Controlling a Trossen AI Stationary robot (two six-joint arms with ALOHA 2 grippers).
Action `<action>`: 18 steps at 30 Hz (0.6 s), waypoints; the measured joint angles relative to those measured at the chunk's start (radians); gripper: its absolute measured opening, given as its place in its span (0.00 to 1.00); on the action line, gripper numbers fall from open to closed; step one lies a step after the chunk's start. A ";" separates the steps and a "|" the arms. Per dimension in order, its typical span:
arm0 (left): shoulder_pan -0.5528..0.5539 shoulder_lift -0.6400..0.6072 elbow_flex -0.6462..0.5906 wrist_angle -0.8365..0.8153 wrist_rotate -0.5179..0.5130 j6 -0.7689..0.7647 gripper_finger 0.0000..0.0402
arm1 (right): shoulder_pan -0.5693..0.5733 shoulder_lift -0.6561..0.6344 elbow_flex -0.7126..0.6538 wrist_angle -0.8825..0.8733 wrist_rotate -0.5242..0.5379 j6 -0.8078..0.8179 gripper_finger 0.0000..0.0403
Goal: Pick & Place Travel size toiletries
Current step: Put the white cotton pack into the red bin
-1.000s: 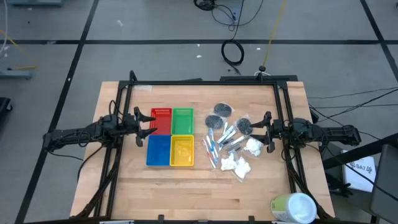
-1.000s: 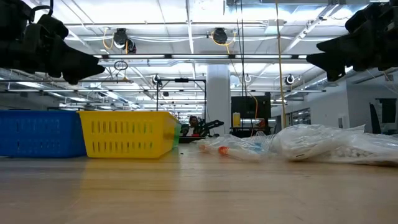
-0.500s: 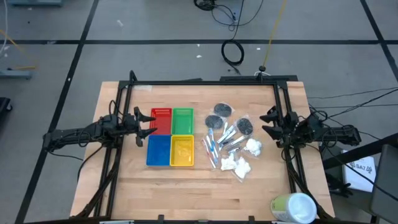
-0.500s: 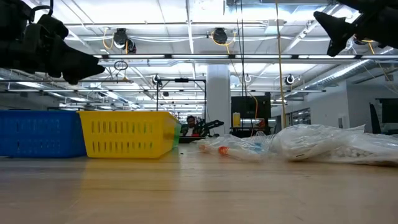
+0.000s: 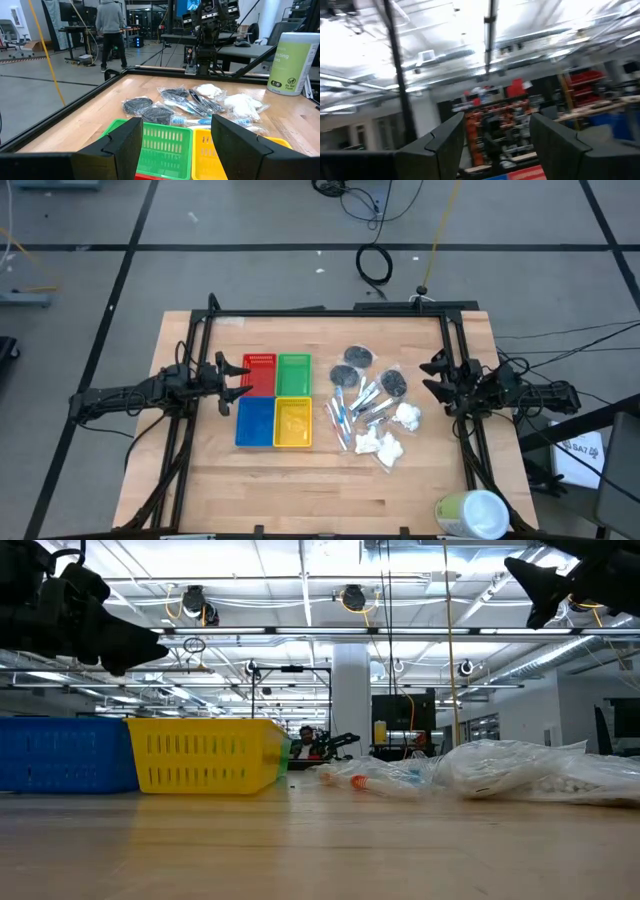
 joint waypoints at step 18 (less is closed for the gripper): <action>0.000 0.000 0.000 0.001 0.000 0.000 0.58 | 0.024 0.675 0.579 -0.749 0.178 0.117 0.66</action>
